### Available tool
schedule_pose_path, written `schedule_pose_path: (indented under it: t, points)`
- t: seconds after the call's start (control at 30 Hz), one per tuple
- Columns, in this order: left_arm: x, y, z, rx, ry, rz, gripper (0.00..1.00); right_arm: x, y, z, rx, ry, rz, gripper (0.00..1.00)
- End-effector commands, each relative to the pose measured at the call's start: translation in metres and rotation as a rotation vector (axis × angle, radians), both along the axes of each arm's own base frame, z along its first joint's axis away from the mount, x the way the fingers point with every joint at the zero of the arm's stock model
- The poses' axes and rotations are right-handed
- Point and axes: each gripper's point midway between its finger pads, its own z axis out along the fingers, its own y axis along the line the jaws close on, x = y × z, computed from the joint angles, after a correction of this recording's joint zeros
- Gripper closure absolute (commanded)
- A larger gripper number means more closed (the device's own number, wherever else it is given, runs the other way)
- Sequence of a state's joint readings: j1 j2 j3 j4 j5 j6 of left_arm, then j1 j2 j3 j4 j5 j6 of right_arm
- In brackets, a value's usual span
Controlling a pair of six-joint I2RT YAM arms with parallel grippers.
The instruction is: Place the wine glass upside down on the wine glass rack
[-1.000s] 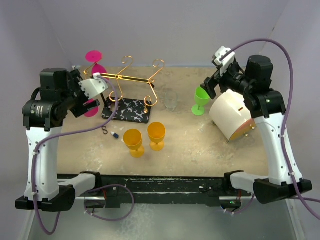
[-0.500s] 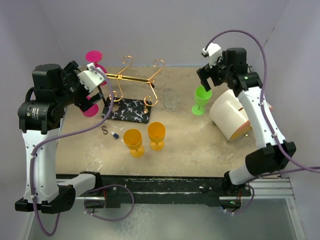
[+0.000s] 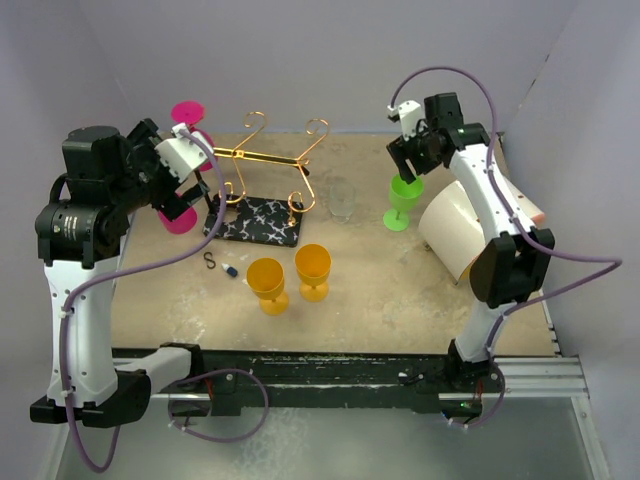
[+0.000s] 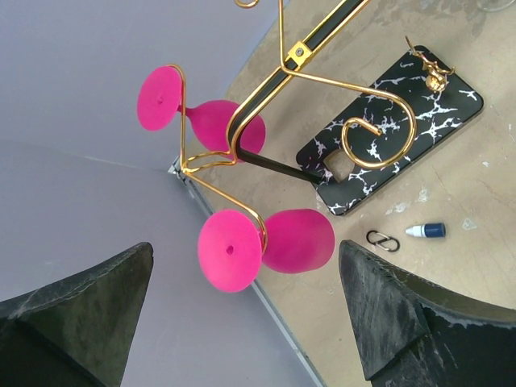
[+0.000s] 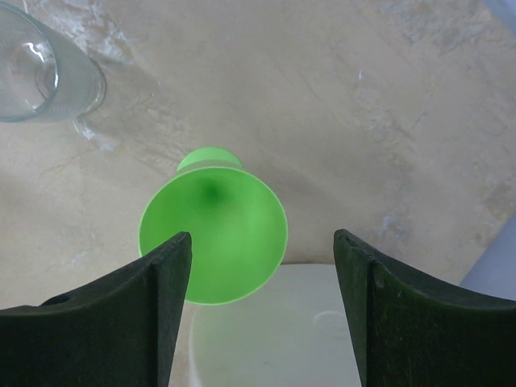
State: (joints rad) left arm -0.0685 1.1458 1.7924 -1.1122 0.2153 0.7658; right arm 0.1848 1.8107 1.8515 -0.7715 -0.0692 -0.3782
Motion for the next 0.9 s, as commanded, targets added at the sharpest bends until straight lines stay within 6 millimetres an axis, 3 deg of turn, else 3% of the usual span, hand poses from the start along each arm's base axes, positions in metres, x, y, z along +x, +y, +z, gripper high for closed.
schedule_pose_path:
  t: [0.0,0.33,0.63,0.87]
  points:
    - [-0.001,-0.008,0.018,-0.041,-0.063,-0.032,0.01,-0.001,-0.005,-0.001,-0.032,0.027,-0.01,0.28]
    - [-0.003,-0.008,0.014,-0.036,-0.053,-0.034,0.01,0.001,-0.009,-0.034,-0.066,0.106,0.008,0.41]
    - [0.0,-0.009,0.009,-0.035,-0.039,-0.036,0.01,0.001,-0.008,-0.047,-0.05,0.149,0.026,0.58]
    - [0.002,-0.009,0.01,-0.038,-0.041,-0.037,0.01,-0.004,-0.002,-0.044,-0.02,0.165,0.055,0.72]
